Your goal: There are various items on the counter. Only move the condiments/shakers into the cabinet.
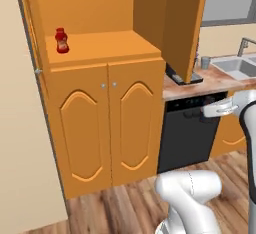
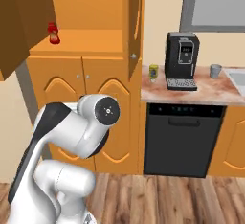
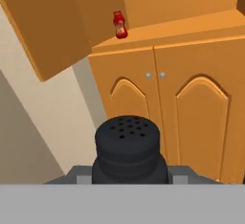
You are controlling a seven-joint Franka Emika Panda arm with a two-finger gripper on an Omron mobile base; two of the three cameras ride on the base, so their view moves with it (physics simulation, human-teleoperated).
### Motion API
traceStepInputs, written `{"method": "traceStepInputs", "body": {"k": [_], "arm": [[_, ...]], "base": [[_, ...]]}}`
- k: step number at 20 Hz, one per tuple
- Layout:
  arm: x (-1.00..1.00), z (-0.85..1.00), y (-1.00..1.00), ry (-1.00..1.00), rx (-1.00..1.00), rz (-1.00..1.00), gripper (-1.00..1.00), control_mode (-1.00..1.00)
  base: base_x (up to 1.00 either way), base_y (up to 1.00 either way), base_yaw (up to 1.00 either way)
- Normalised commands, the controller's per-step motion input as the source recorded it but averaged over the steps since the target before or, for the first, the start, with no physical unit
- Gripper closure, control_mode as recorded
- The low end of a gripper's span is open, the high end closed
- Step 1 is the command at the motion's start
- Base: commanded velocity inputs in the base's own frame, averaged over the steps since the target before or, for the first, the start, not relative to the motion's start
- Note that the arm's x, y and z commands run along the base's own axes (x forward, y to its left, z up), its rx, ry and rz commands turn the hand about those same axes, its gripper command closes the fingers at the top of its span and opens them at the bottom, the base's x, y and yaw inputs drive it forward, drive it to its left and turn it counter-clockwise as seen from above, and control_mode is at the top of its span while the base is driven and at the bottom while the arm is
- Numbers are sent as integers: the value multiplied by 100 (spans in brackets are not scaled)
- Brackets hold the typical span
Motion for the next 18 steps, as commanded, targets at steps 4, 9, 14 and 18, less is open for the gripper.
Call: {"method": "traceStepInputs", "body": {"k": [4, 9, 14, 18], "arm": [[0, 0, 0, 0, 0, 0, 100, 100], [0, 0, 0, 0, 0, 0, 100, 100], [0, 0, 0, 0, 0, 0, 100, 100], [0, 0, 0, 0, 0, 0, 100, 100]], "base": [[34, 75, -7], [64, 36, -5], [83, 21, -5], [75, 57, -6]]}}
